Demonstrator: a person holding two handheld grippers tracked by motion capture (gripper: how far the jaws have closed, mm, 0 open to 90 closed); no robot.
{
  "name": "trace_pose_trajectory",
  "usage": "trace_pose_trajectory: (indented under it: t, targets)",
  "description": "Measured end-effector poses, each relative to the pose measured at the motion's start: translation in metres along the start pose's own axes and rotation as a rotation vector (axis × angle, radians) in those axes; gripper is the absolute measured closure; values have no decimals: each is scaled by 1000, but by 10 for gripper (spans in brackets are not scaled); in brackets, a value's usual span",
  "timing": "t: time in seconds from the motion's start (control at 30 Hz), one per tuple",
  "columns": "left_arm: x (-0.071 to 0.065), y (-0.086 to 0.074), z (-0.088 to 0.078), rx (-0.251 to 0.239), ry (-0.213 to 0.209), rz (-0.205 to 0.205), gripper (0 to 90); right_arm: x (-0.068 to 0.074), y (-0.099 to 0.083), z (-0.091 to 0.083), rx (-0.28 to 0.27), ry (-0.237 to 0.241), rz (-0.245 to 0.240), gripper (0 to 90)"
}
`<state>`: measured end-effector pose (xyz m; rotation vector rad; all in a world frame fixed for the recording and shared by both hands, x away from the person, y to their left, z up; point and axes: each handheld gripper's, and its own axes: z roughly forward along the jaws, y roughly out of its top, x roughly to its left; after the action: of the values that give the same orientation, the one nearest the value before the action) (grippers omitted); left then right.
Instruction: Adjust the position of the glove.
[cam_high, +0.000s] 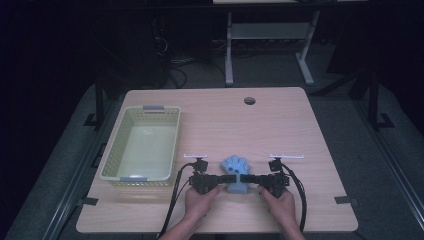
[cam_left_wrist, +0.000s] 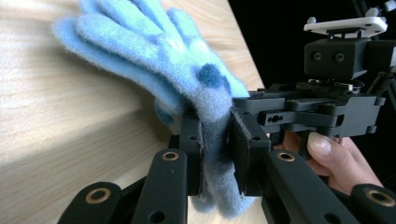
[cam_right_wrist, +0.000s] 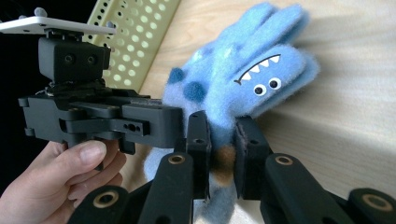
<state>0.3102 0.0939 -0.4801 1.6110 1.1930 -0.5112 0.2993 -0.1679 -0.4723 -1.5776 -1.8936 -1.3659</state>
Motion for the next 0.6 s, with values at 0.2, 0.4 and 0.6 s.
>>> trace_pose_trajectory:
  t: [0.2,0.4,0.6]
  targets:
    - [-8,4,-6,-3,2,23,753,8,2,-2,-25,-3,-43,785]
    - [-17,11,-16,-16,-8,39,753,20,6,-6,-51,6,-69,786]
    - [-26,19,-23,-25,-10,59,754,27,10,-9,-76,35,-74,786]
